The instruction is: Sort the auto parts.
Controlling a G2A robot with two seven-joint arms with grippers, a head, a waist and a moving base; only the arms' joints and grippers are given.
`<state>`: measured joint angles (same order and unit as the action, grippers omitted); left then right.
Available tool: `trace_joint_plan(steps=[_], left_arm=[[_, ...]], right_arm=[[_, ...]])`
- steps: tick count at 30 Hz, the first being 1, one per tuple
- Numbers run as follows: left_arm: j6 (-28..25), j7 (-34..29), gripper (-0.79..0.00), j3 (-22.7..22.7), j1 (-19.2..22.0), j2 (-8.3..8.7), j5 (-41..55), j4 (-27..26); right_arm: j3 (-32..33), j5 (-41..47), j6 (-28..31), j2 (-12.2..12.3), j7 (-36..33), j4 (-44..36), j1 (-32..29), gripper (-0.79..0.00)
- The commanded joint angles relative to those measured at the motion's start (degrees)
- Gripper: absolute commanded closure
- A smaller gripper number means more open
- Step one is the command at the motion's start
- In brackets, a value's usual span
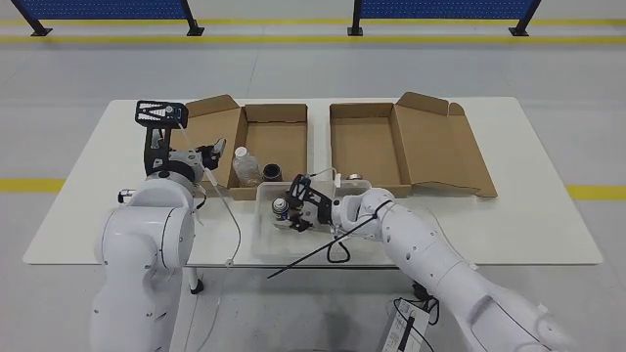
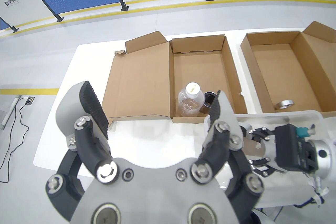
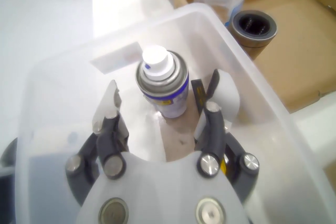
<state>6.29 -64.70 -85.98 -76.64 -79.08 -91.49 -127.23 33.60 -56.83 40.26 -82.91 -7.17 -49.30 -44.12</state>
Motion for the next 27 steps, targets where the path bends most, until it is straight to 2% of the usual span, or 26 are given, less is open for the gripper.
trace_joint_plan(steps=[1, 8, 10, 12, 14, 17, 26, 27], left_arm=[[0.0, 0.0, -0.785, 0.0, 0.0, 0.0, 0.0, 0.0], [0.0, 0.0, -0.785, 0.0, 0.0, 0.0, 0.0, 0.0], [0.0, 0.0, -0.785, 0.0, 0.0, 0.0, 0.0, 0.0], [0.0, 0.0, -0.785, 0.0, 0.0, 0.0, 0.0, 0.0], [0.0, 0.0, -0.785, 0.0, 0.0, 0.0, 0.0, 0.0], [0.0, 0.0, -0.785, 0.0, 0.0, 0.0, 0.0, 0.0], [0.0, 0.0, -0.785, 0.0, 0.0, 0.0, 0.0, 0.0], [0.0, 0.0, -0.785, 0.0, 0.0, 0.0, 0.0, 0.0]], right_arm=[[-0.3, 0.0, 0.2, -0.5, 0.3, 1.0, 0.4, -0.576], [-1.3, -0.2, 1.0, -2.0, 1.5, 3.8, 1.5, -0.52], [-1.5, -0.4, 1.2, -2.4, 1.9, 4.5, 1.8, -0.462], [-1.7, -0.4, 1.6, -2.7, 2.2, 5.3, 2.0, -0.449], [-1.9, -0.5, 1.9, -3.1, 2.6, 6.1, 2.2, -0.382], [-2.0, -0.6, 2.4, -3.5, 3.2, 7.1, 2.5, -0.36], [-2.3, -0.9, 3.2, -4.8, 4.7, 9.7, 3.1, -0.391], [-2.3, -1.0, 3.2, -4.9, 4.8, 9.9, 3.2, -0.453]])
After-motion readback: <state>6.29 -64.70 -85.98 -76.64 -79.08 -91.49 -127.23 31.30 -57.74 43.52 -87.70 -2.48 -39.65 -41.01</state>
